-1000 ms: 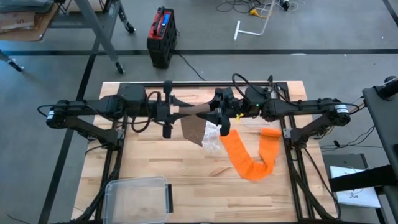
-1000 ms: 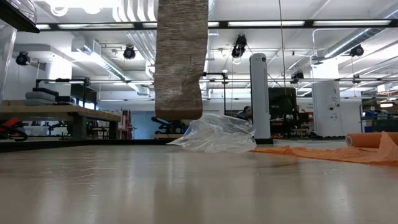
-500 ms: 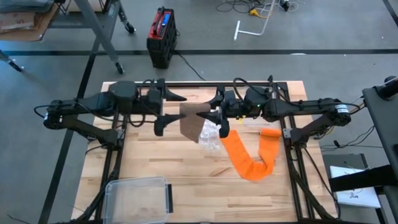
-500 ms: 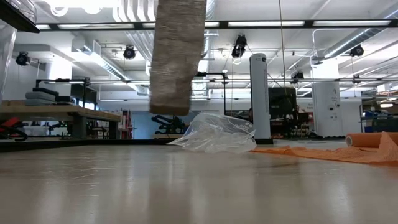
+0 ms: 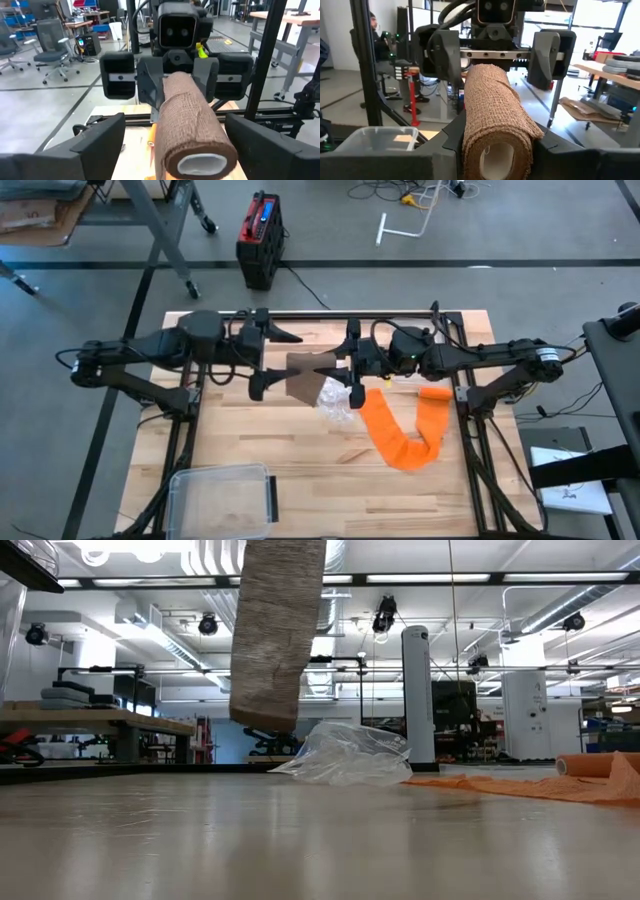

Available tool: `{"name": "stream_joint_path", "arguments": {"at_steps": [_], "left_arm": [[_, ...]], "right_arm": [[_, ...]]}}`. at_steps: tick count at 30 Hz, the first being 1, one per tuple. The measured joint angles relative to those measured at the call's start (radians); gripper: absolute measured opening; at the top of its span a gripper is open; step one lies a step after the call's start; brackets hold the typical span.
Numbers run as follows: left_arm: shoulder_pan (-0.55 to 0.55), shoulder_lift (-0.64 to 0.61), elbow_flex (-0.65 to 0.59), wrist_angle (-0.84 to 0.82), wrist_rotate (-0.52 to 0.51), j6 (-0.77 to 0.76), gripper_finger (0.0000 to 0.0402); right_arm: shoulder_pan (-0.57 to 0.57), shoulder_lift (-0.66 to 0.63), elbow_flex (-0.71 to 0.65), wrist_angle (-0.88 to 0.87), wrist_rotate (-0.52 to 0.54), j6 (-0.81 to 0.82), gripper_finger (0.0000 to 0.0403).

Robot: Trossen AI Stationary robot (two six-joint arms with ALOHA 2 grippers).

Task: Roll bandage
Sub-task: Roll the brown bandage

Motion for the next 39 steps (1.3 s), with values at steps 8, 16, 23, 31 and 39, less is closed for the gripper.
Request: {"name": "stream_joint_path", "arguments": {"at_steps": [8, 16, 23, 31, 39], "left_arm": [[0.003, 0.044, 0.000, 0.041, 0.002, 0.039, 0.0307], [0.012, 0.042, 0.000, 0.065, 0.008, 0.035, 0.0237], [0.013, 0.041, 0.000, 0.059, 0.051, 0.038, 0.0129], [0.013, 0.033, 0.010, 0.036, 0.056, 0.045, 0.0071], [0.014, 0.029, 0.034, 0.022, 0.139, 0.147, 0.0084]], "right_arm": [[0.001, 0.002, 0.000, 0.003, 0.002, -0.026, 0.0114], [0.026, 0.002, 0.000, 0.012, 0.078, -0.074, 0.0114], [0.035, 0.003, 0.000, 0.027, 0.087, -0.075, 0.0114], [0.038, 0.003, 0.000, 0.027, 0.083, 0.022, 0.0138], [0.039, -0.010, 0.000, 0.023, 0.058, 0.316, 0.0253]]}}
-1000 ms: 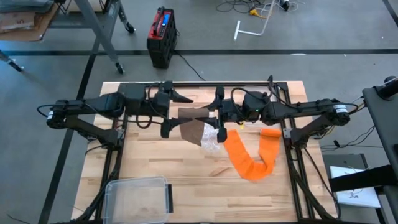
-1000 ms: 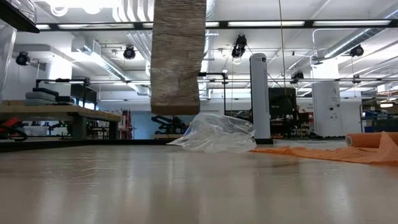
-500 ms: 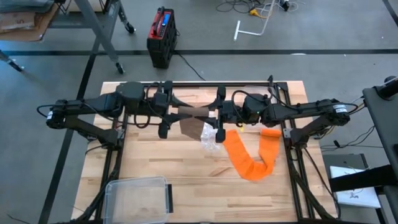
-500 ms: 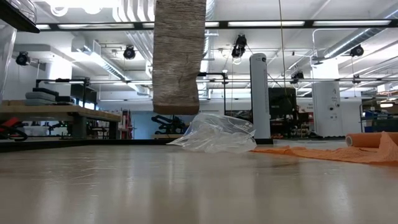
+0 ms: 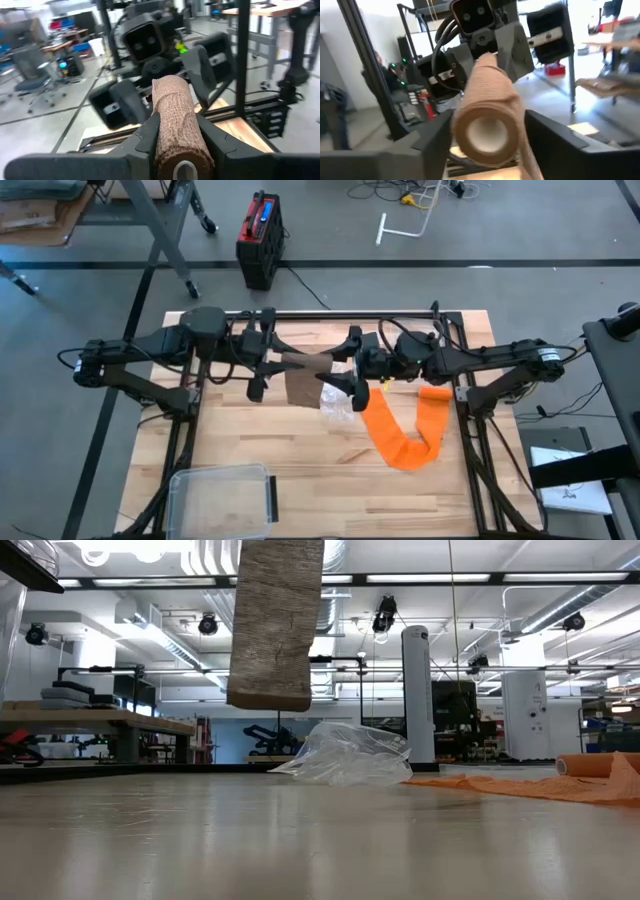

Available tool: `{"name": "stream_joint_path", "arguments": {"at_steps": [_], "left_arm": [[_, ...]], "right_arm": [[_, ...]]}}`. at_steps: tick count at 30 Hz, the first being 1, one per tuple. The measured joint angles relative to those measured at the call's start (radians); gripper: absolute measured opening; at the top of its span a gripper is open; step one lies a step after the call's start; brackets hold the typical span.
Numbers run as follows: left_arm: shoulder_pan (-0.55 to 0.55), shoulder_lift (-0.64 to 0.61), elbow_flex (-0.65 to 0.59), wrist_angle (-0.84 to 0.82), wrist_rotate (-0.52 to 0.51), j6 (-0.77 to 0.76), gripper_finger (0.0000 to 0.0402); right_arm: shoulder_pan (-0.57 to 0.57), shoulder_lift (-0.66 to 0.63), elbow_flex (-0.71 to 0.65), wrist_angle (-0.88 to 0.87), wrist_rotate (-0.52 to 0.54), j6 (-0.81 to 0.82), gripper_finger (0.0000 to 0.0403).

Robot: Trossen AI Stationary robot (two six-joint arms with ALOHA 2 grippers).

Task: Roll bandage
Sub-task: Roll the brown bandage

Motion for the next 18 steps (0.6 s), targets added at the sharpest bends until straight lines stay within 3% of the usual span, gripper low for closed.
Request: {"name": "stream_joint_path", "arguments": {"at_steps": [7, 18], "left_arm": [[0.000, 0.000, 0.000, -0.001, 0.014, 0.035, 0.0077], [-0.002, 0.001, -0.001, 0.023, -0.005, 0.071, 0.0077]], "right_arm": [[-0.002, -0.003, 0.017, -0.005, -0.036, 0.118, 0.0346], [-0.056, 0.003, 0.036, -0.029, -0.040, 0.284, 0.0359]]}}
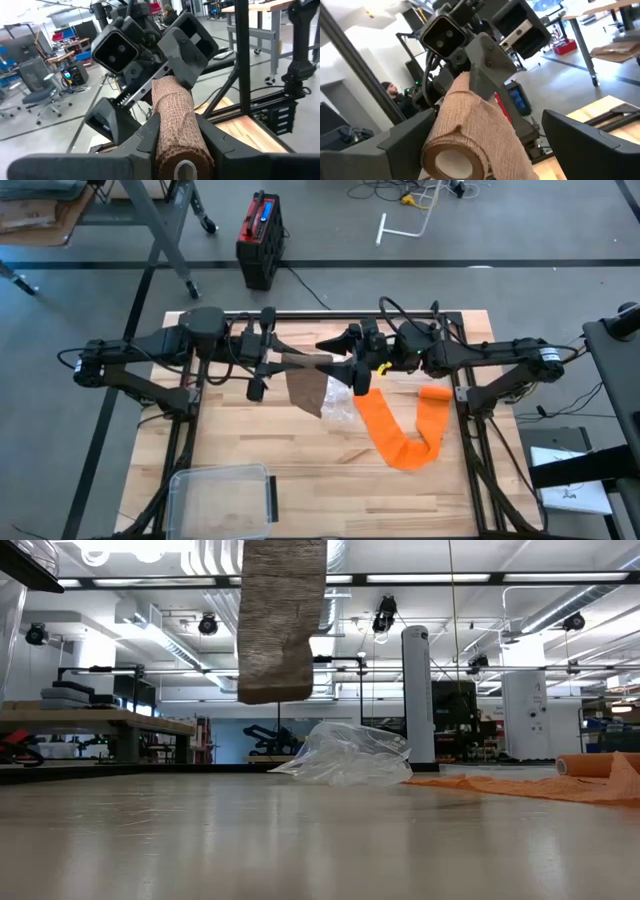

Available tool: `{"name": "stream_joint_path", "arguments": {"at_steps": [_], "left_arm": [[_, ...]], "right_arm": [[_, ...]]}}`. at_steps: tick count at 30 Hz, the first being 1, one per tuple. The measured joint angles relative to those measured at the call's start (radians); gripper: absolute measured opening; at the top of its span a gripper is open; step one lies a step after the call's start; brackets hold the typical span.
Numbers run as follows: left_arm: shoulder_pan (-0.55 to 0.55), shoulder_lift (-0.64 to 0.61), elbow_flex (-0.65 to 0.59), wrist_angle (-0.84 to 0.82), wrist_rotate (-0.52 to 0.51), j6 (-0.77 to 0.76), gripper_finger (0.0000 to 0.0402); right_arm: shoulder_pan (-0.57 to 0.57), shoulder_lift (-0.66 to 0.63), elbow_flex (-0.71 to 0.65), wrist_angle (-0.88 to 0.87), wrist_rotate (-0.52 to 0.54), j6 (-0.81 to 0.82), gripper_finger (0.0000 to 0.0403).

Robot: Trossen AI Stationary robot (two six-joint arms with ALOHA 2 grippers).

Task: Roll bandage
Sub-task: Roll the brown bandage

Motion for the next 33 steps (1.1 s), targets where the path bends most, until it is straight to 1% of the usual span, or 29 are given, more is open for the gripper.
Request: {"name": "stream_joint_path", "arguments": {"at_steps": [4, 8, 16, 27, 30, 33], "left_arm": [[0.000, 0.014, 0.000, 0.011, -0.033, 0.021, 0.0077], [-0.001, 0.046, -0.001, 0.008, -0.085, 0.079, 0.0079], [-0.001, 0.062, -0.002, 0.026, -0.092, 0.214, 0.0079], [-0.001, 0.063, -0.002, 0.024, -0.099, 0.277, 0.0080], [-0.001, 0.063, -0.002, 0.025, -0.140, 0.311, 0.0080], [-0.001, 0.063, -0.002, 0.025, -0.143, 0.330, 0.0080]], "right_arm": [[-0.010, 0.011, 0.000, 0.002, -0.012, 0.034, 0.0359], [-0.011, 0.018, 0.000, 0.007, -0.026, 0.066, 0.0359], [-0.011, 0.018, 0.000, 0.000, -0.029, 0.123, 0.0359], [-0.011, 0.018, 0.000, 0.000, -0.041, 0.148, 0.0359], [-0.011, 0.018, 0.000, -0.001, -0.048, 0.166, 0.0351], [-0.011, 0.018, 0.000, -0.001, -0.047, 0.168, 0.0329]]}}
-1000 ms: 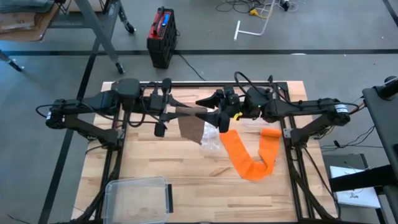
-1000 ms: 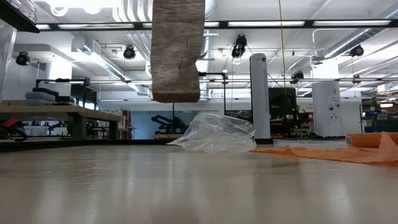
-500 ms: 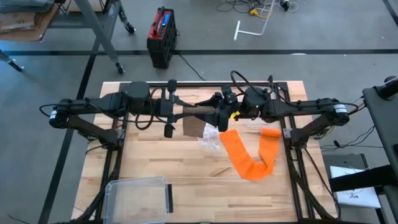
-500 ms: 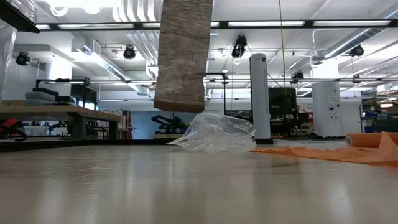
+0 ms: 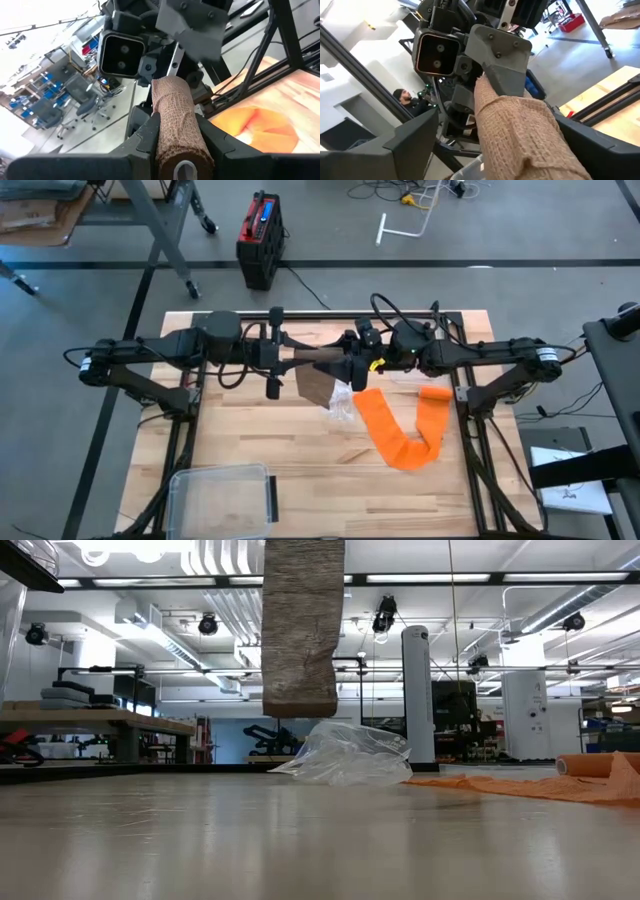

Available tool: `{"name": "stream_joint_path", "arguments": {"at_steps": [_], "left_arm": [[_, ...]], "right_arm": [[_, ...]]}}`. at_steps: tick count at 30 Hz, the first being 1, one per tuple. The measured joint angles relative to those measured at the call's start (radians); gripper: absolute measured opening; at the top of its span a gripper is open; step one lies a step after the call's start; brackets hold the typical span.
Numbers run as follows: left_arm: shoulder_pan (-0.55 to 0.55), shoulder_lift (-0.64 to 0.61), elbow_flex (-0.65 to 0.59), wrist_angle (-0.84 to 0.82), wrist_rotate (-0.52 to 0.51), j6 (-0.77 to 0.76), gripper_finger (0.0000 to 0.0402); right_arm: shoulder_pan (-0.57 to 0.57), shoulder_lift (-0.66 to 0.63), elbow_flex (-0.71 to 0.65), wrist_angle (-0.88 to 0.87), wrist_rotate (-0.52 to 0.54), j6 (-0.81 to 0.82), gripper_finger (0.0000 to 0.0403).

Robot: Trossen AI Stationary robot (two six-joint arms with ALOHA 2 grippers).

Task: Roll bandage
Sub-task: Roll the brown bandage

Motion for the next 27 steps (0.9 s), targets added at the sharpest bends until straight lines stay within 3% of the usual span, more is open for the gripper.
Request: {"name": "stream_joint_path", "arguments": {"at_steps": [14, 20, 27], "left_arm": [[-0.002, 0.000, 0.000, -0.001, 0.005, -0.003, 0.0093], [-0.002, -0.009, 0.001, -0.031, 0.001, -0.211, 0.0159], [-0.002, -0.044, 0.001, -0.088, 0.003, -0.386, 0.0259]], "right_arm": [[-0.005, 0.000, -0.002, -0.006, 0.003, -0.025, 0.0181], [-0.006, 0.001, -0.002, -0.004, 0.000, -0.133, 0.0144], [-0.006, -0.002, -0.001, -0.057, -0.001, -0.407, 0.0141]]}}
